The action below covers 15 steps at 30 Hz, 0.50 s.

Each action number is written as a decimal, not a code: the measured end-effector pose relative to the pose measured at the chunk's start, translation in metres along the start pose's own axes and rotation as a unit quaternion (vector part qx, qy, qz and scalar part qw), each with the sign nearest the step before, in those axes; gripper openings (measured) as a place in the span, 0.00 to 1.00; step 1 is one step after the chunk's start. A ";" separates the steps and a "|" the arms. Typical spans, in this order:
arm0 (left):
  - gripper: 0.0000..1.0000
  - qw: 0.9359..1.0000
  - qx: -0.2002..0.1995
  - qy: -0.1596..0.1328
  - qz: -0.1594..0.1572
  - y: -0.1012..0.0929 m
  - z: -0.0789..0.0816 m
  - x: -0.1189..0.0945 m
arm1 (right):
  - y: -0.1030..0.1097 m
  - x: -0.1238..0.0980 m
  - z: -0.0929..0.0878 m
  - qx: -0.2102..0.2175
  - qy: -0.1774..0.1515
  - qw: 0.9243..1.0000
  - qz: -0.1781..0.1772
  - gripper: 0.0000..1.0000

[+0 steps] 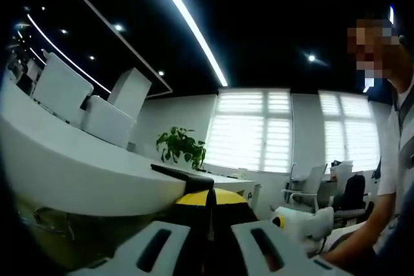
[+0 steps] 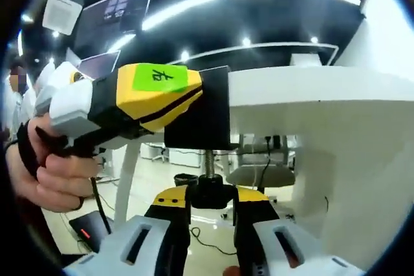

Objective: Clamp the fixed fixture on the desktop, loosen the retaining clip, secure it to the edge of the desk, and tighten the retaining clip.

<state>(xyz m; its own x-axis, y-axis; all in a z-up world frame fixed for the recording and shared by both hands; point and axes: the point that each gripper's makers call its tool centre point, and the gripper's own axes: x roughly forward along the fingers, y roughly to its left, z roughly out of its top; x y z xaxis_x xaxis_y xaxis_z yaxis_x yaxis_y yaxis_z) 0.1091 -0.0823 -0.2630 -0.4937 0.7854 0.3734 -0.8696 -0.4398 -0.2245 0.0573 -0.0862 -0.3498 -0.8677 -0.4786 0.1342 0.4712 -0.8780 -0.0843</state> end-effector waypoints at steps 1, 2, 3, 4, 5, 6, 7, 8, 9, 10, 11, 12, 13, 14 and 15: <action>0.02 1.000 0.000 0.000 0.000 0.000 0.000 0.000 | 0.000 0.000 0.000 -0.012 -0.004 1.000 0.006 0.24; 0.02 1.000 0.000 0.000 0.000 0.000 0.000 0.000 | 0.002 0.000 -0.001 -0.014 -0.010 0.999 0.030 0.24; 0.02 1.000 0.000 0.000 0.000 0.000 0.000 0.000 | 0.002 -0.001 -0.001 -0.006 -0.013 0.999 0.044 0.24; 0.02 1.000 0.001 0.000 -0.001 0.000 0.000 0.000 | 0.003 -0.001 -0.001 -0.002 -0.014 0.998 0.059 0.24; 0.02 1.000 0.001 0.000 -0.001 0.000 0.000 0.000 | 0.003 0.000 -0.001 0.000 -0.015 0.997 0.074 0.24; 0.02 1.000 0.002 -0.001 -0.002 0.000 0.000 0.000 | 0.003 0.000 -0.001 0.000 -0.015 0.997 0.079 0.24; 0.02 1.000 0.001 -0.001 -0.002 0.000 0.000 0.000 | 0.003 0.000 -0.001 -0.002 -0.016 0.995 0.096 0.24; 0.02 1.000 0.001 -0.001 -0.001 0.000 0.000 0.000 | 0.004 0.000 -0.001 0.000 -0.017 0.993 0.116 0.24; 0.02 1.000 0.001 -0.001 -0.001 0.000 0.000 0.000 | 0.003 0.000 -0.001 -0.002 -0.018 0.992 0.123 0.24; 0.02 1.000 0.000 -0.001 -0.001 0.000 0.000 0.000 | 0.005 0.001 -0.001 0.002 -0.017 0.990 0.140 0.24; 0.02 1.000 0.000 -0.001 -0.001 0.000 0.000 0.000 | 0.010 0.002 -0.003 0.000 -0.014 0.984 0.175 0.24; 0.02 1.000 0.000 0.000 -0.001 -0.001 0.000 0.000 | 0.010 0.002 -0.003 0.003 -0.012 0.983 0.185 0.23; 0.02 1.000 0.001 0.001 0.000 -0.001 -0.001 0.000 | 0.008 0.004 -0.004 0.012 -0.008 0.979 0.204 0.23; 0.02 1.000 0.001 0.001 0.000 -0.001 -0.001 0.000 | 0.009 0.004 -0.004 0.020 -0.005 0.975 0.219 0.23; 0.02 1.000 0.001 0.001 0.000 -0.001 -0.001 0.000 | 0.010 0.005 -0.005 0.027 -0.002 0.972 0.233 0.23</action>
<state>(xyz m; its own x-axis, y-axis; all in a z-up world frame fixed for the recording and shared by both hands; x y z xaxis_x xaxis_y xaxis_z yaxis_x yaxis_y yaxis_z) 0.1100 -0.0819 -0.2634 -0.4931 0.7868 0.3711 -0.8699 -0.4402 -0.2226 0.0573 -0.0976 -0.3547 -0.5583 -0.8238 0.0979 0.8202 -0.5659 -0.0840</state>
